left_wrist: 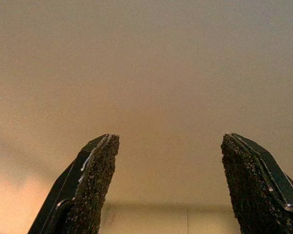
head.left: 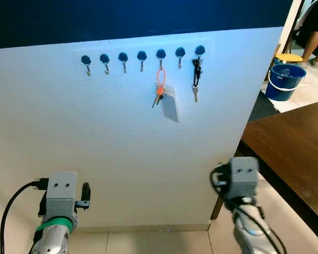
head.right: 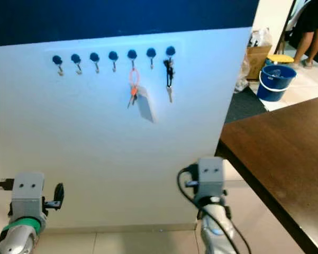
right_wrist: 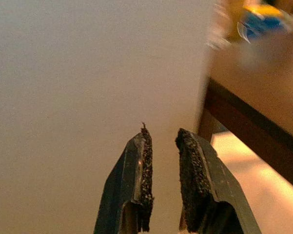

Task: Hang keys on a hook

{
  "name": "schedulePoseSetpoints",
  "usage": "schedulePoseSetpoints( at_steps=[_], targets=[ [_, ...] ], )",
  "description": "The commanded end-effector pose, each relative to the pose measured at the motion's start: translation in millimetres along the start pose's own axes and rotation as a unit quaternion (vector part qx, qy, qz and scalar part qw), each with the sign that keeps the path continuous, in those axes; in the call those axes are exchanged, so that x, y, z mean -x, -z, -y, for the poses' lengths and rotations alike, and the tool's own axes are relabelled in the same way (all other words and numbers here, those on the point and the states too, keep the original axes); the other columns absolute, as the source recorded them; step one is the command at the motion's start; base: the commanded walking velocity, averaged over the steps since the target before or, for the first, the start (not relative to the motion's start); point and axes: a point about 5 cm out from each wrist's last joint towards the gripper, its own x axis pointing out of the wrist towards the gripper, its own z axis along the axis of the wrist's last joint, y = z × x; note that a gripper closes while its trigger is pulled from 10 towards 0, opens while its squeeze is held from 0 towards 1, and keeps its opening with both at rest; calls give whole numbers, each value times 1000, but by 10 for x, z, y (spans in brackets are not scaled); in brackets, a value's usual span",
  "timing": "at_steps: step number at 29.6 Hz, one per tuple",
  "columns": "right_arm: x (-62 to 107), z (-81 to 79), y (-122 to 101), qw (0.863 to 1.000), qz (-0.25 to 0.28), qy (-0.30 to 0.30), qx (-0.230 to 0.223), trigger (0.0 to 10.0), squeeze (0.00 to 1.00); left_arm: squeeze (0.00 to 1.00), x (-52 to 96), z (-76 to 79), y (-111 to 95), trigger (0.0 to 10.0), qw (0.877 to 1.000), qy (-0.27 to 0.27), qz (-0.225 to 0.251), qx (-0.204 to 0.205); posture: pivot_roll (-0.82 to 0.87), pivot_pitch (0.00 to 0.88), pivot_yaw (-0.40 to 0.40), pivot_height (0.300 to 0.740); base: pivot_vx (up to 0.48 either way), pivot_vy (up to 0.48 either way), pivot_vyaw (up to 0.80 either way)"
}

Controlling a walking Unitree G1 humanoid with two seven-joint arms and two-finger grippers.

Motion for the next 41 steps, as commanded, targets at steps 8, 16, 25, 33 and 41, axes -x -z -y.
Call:
schedulePoseSetpoints(
  at_steps=[8, 16, 25, 33, 41],
  targets=[
    [78, -47, 68, 999, -10, -12, -44, 10000, 0, 0, -21, 66, -2, 10000, 1000, 12, 6, 24, -233, 85, 217, 740, 0, 0, 0],
    [152, -253, -1, 995, -2, -99, -10, 10000, 0, 0, 8, 189, -115, 10000, 995, 50, 43, 79, -233, 82, 186, 740, 0, 0, 0],
    [121, -223, 68, 994, -26, -104, -4, 10000, 0, 0, 55, 193, -126, 10000, 995, 38, 44, 87, -228, 88, 157, 740, 0, 0, -656],
    [133, -234, 109, 992, -43, -116, 12, 10000, 0, 0, 129, 112, -144, 10000, 995, 38, 61, 71, -240, 79, 154, 740, 0, 0, -800],
    [162, -194, 131, 993, -50, -103, 2, 10000, 0, 0, 156, 123, -130, 10000, 995, 46, 64, 64, -245, 81, 164, 740, 0, 0, -800]
  ],
)
